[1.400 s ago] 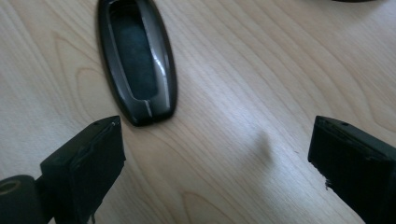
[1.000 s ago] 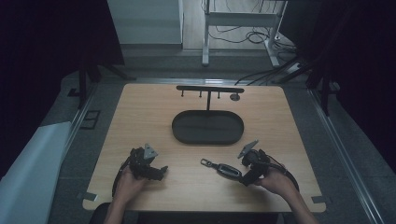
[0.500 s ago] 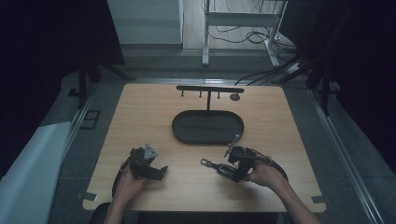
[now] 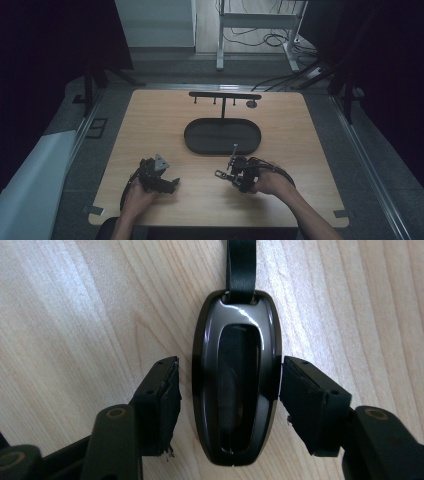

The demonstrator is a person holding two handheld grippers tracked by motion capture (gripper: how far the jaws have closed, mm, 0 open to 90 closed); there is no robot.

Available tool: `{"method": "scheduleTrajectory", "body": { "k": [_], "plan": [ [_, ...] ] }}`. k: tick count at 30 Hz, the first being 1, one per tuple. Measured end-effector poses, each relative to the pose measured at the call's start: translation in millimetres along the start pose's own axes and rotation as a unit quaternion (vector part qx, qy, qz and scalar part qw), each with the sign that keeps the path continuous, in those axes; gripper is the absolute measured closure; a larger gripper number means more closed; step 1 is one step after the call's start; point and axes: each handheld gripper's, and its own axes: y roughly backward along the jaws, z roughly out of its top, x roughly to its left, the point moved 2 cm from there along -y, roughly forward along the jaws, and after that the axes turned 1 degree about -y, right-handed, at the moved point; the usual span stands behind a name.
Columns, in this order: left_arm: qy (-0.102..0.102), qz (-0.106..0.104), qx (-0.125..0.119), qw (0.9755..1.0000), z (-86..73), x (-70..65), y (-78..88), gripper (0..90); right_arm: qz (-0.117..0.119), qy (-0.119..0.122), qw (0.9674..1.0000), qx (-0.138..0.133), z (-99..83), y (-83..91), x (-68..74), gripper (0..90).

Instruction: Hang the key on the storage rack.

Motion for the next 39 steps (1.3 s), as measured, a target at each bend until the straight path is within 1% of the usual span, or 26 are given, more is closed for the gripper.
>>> {"method": "scheduleTrajectory", "body": {
  "k": [2, 7, 12, 18, 21, 22, 27, 32, 39],
  "plan": [
    [0.000, 0.000, 0.000, 1.0000, 0.0, -0.1, 0.0, 0.0, 0.000, 0.004, 0.9999, 0.009, 2.4, -2.0, -0.8, 42.5],
    [-0.001, -0.001, 0.000, 1.0000, 0.1, -0.2, 0.0, 0.0, 0.004, 0.004, 0.9998, 0.017, 5.6, -5.1, -2.8, 44.4],
    [-0.002, 0.000, 0.002, 1.0000, 0.2, -0.4, 0.1, 0.0, 0.006, 0.010, 0.9995, 0.028, 8.9, -6.8, -3.8, 48.0],
    [-0.002, -0.001, 0.001, 1.0000, 0.2, -0.4, 0.1, 0.0, 0.003, -0.006, 0.9995, 0.032, 9.5, -6.4, -3.9, 48.6],
    [-0.002, -0.001, 0.001, 1.0000, 0.3, -0.4, 0.0, 0.0, 0.002, -0.008, 0.9994, 0.033, 9.1, -5.5, -4.5, 48.6],
    [-0.002, -0.001, 0.002, 1.0000, 0.4, -0.6, 0.1, 0.0, 0.002, -0.011, 0.9995, 0.030, 9.0, -3.2, -5.4, 48.6],
    [-0.002, -0.002, 0.001, 1.0000, 0.4, -0.6, -0.1, 0.0, 0.008, -0.009, 0.9996, 0.026, 9.2, 4.2, -6.7, 48.7],
    [-0.003, -0.001, 0.002, 1.0000, 0.5, -0.6, -0.1, 0.0, 0.011, -0.009, 0.9997, 0.019, 9.8, 16.9, -8.0, 48.7],
    [-0.001, -0.001, 0.000, 1.0000, 0.6, -0.7, -0.5, 0.0, 0.020, -0.016, 0.9997, 0.008, 9.0, 34.2, -11.9, 48.8]
  ]
}}
